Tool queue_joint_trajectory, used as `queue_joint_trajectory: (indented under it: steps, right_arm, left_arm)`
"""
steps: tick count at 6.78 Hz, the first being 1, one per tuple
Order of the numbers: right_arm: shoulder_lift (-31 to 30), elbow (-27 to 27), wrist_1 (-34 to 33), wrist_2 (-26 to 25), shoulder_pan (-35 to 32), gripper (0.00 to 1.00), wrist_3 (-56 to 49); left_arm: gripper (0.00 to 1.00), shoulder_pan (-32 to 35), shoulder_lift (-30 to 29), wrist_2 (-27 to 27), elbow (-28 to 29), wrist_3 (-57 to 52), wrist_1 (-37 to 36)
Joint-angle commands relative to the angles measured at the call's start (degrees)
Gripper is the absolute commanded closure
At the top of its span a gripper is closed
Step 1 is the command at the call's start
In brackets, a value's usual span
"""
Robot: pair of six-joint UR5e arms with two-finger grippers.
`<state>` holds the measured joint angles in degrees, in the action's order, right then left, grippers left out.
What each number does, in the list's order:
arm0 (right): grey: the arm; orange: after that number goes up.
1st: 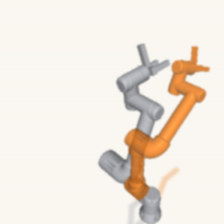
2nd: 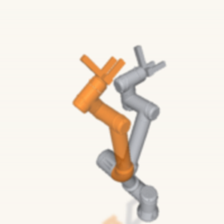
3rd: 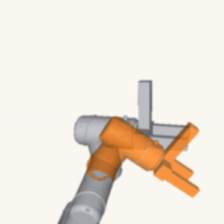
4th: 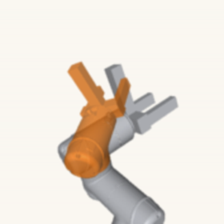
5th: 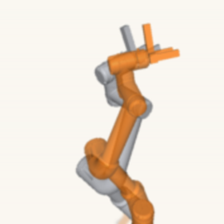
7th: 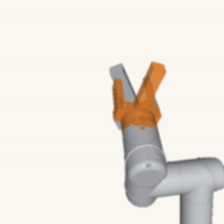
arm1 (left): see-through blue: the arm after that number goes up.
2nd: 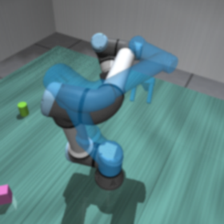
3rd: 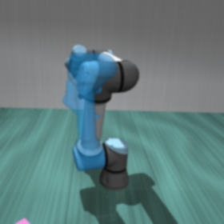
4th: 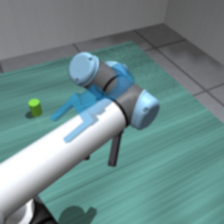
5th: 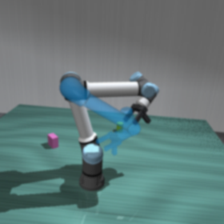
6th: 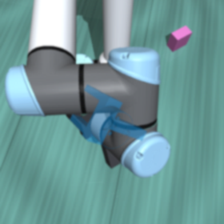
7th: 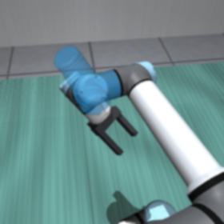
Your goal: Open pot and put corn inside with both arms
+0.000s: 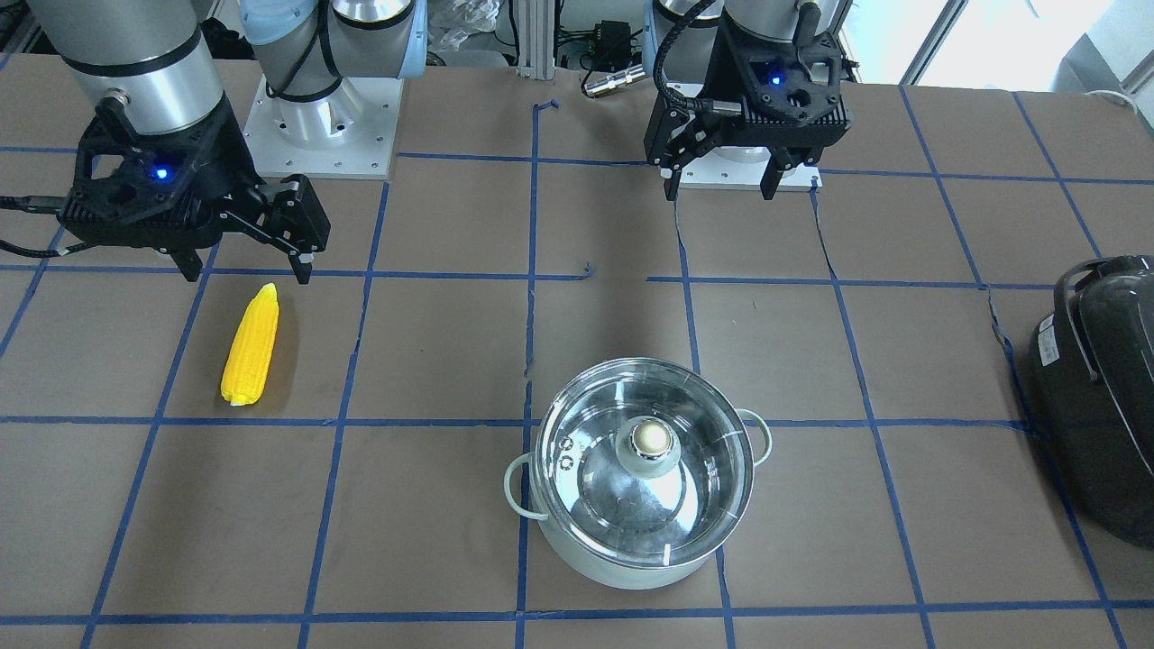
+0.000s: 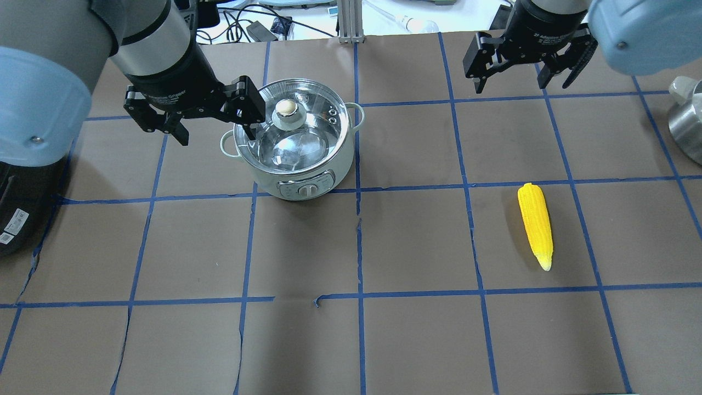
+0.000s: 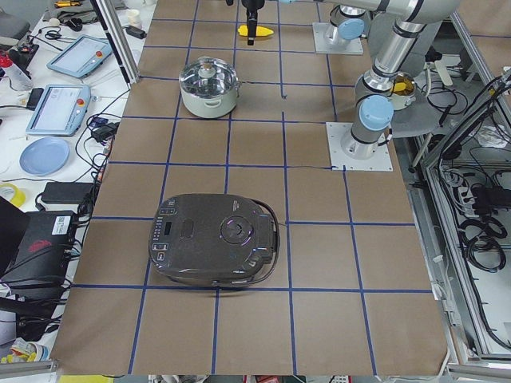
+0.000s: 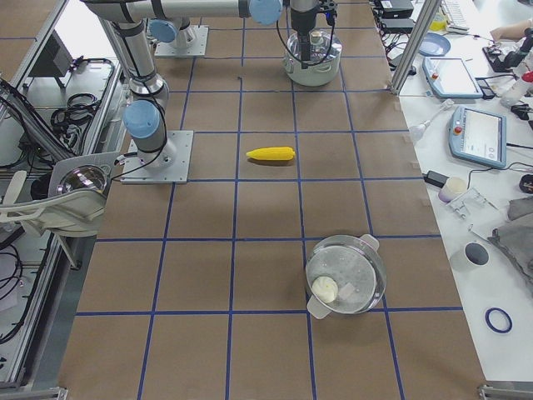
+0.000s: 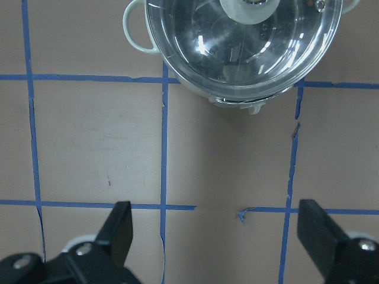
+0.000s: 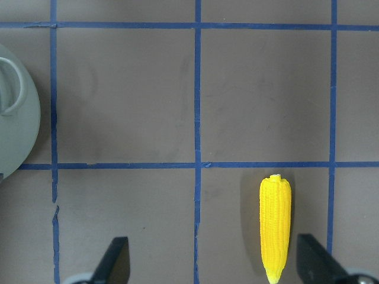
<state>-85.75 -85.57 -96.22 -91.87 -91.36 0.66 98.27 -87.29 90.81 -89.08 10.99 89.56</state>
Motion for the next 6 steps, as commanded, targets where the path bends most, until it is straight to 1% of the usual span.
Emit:
queue_joint_trajectory:
  steps: [1, 2, 3, 4, 5, 6]
  right_arm:
    - [0.4, -0.4, 0.0, -0.2, 0.3, 0.00, 0.0]
    - [0.8, -1.0, -0.3, -0.3, 1.2, 0.00, -0.4]
    - [1.1, -3.7, -0.5, -0.2, 3.7, 0.00, -1.8]
    - [1.4, -7.1, -2.1, 1.0, 7.9, 0.00, -6.6]
    - [3.5, -12.5, -8.5, 1.7, 11.0, 0.00, -8.1]
    - [3.7, -19.5, -14.7, 1.3, 11.8, 0.00, -10.4]
  left_arm:
    - [0.00, -0.6, -1.1, -0.4, 0.6, 0.0, -0.3]
    - [0.00, -1.4, -3.5, -0.5, 1.3, 0.6, -1.0]
    - [0.00, -1.4, -7.9, -0.6, 1.8, 1.0, -5.7]
    - [0.00, -1.3, -13.9, -0.8, 1.8, 2.9, -11.8]
    - [0.00, -1.3, -19.6, -4.1, 2.0, 3.6, -18.8]
    - [0.00, -1.3, -23.8, -4.3, 3.8, 3.3, -20.4]
